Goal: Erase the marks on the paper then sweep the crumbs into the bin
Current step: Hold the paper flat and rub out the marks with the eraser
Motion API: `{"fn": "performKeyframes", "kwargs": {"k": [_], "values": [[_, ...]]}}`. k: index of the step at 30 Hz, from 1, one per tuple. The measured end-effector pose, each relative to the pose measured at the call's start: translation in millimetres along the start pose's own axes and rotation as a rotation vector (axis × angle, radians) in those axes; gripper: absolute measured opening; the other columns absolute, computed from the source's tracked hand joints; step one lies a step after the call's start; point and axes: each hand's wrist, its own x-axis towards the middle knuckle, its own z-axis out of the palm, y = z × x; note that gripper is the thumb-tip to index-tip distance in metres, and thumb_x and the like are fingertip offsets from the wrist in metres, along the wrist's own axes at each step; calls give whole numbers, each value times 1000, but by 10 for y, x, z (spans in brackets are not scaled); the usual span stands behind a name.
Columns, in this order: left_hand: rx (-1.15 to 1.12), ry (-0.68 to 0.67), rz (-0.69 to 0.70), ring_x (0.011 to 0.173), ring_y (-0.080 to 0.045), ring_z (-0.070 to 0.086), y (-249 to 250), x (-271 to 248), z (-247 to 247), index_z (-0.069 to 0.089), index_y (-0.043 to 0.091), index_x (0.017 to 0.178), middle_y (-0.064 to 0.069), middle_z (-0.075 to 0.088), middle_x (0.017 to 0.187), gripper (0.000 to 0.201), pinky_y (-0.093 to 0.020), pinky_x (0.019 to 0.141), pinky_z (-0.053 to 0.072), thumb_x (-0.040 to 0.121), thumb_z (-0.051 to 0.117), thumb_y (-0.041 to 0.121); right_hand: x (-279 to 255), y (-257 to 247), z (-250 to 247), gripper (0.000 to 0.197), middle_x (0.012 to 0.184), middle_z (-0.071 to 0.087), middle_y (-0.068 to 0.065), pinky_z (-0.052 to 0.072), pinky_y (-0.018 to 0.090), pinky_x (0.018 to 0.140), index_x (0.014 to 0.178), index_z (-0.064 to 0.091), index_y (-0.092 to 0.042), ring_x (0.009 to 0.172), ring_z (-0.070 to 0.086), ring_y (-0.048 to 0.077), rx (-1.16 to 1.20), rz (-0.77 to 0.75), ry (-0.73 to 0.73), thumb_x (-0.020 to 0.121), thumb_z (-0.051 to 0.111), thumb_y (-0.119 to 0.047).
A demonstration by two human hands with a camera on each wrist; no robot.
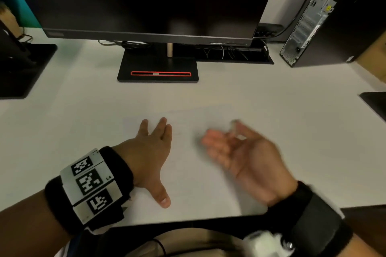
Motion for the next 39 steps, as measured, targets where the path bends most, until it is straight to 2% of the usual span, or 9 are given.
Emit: {"fn": "performKeyframes", "kwargs": {"k": [4, 9, 11, 18, 22, 26, 31, 34, 39], "values": [[4, 18, 35, 141, -41, -33, 1, -5, 54, -35, 8, 147, -2, -45, 153, 163, -50, 119, 26, 55, 85, 69, -9, 363, 114, 28, 121, 67, 33, 55, 48, 99, 96, 61, -1, 112, 68, 43, -323, 395, -190, 104, 51, -26], [5, 14, 27, 140, -38, -37, -21, -39, 76, -36, 7, 147, -7, -47, 151, 161, -51, 121, 20, 57, 82, 71, 416, -214, -193, 41, 117, 65, 27, 58, 41, 90, 69, 57, -10, 101, 72, 36, 122, -101, 240, 105, 46, -26], [5, 19, 28, 140, -37, -37, -26, -34, 80, -35, 7, 147, -9, -46, 152, 161, -50, 121, 20, 56, 82, 71, 361, -313, -196, 36, 120, 66, 25, 59, 41, 91, 72, 52, -14, 102, 71, 34, 189, -247, 295, 106, 46, -27], [27, 42, 18, 144, -32, -32, -47, -64, 93, -32, 5, 148, -6, -44, 153, 162, -49, 118, 29, 54, 80, 75, 184, 353, 269, 42, 119, 69, 31, 53, 46, 102, 81, 65, -3, 113, 68, 40, -311, 369, -171, 106, 45, -30], [39, 55, 15, 145, -34, -31, -81, -64, 118, -33, 7, 148, -5, -43, 154, 163, -52, 123, 9, 53, 80, 76, 664, -169, 100, 62, 120, 64, 32, 56, 43, 92, 58, 65, -4, 107, 67, 40, -16, 73, 92, 108, 37, -28], [13, 53, 25, 144, -36, -33, -85, -68, 104, -35, 7, 146, -6, -44, 153, 163, -53, 122, 1, 54, 81, 75, 751, -569, 15, 32, 130, 64, 26, 53, 44, 102, 78, 51, -10, 118, 65, 38, 118, -258, 320, 107, 44, -23], [-23, 45, -18, 137, -46, -37, -112, -56, 143, -36, 8, 147, -11, -48, 150, 166, -54, 120, 6, 51, 83, 74, 491, 41, 448, 40, 110, 70, 27, 57, 44, 92, 80, 58, -5, 103, 69, 37, -178, 187, -12, 107, 43, -31], [-54, 27, -42, 134, -46, -41, -144, -60, 172, -39, 11, 145, -11, -50, 148, 167, -54, 119, 9, 50, 84, 73, 567, 164, 499, 46, 114, 71, 28, 55, 44, 95, 85, 61, 2, 104, 70, 36, -309, 358, -34, 108, 40, -32], [-66, 41, -18, 135, -42, -41, -176, -47, 197, -41, 13, 143, -7, -50, 148, 167, -53, 121, 12, 50, 84, 73, 970, -412, 109, 30, 110, 66, 26, 55, 43, 97, 87, 51, -7, 103, 68, 38, 46, -107, 265, 108, 39, -25]]}}
